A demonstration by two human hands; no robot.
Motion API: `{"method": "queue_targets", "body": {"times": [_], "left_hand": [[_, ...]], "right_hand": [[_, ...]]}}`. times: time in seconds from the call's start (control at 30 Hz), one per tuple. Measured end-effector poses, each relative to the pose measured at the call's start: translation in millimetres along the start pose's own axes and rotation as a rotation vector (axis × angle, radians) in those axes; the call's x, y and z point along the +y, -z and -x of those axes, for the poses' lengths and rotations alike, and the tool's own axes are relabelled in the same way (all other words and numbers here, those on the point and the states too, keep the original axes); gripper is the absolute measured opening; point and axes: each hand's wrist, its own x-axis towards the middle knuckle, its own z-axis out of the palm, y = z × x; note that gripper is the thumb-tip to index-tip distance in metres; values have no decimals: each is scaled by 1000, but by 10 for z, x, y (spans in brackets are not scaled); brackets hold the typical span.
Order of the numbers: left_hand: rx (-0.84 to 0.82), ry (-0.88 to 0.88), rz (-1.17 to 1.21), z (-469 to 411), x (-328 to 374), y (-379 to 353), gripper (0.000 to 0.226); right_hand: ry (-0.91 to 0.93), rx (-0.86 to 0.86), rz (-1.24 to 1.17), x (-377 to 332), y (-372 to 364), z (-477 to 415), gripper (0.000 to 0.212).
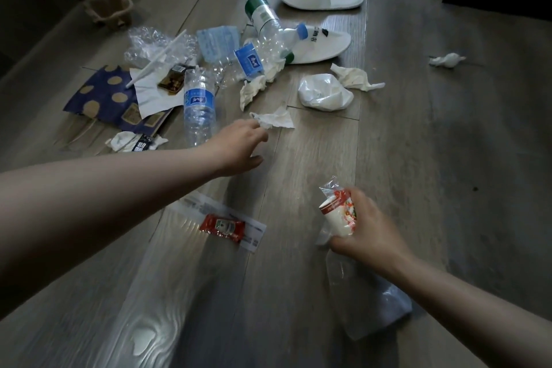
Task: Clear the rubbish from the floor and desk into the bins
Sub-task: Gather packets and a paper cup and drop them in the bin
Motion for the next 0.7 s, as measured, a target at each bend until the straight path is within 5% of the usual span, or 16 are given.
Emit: {"method": "queue_targets", "body": {"times": [0.23, 0.4, 0.7], "left_hand": [[-33, 117, -44, -630, -124, -121, 62], [-7, 154, -5, -667, -155, -208, 20], [145, 84, 71, -207, -358, -4, 7]], "right_hand": [[-12, -7, -13, 29, 5, -131, 87], [9, -18, 58, 36, -13, -173, 82], [-15, -7, 79, 32, -38, -166, 84]]}}
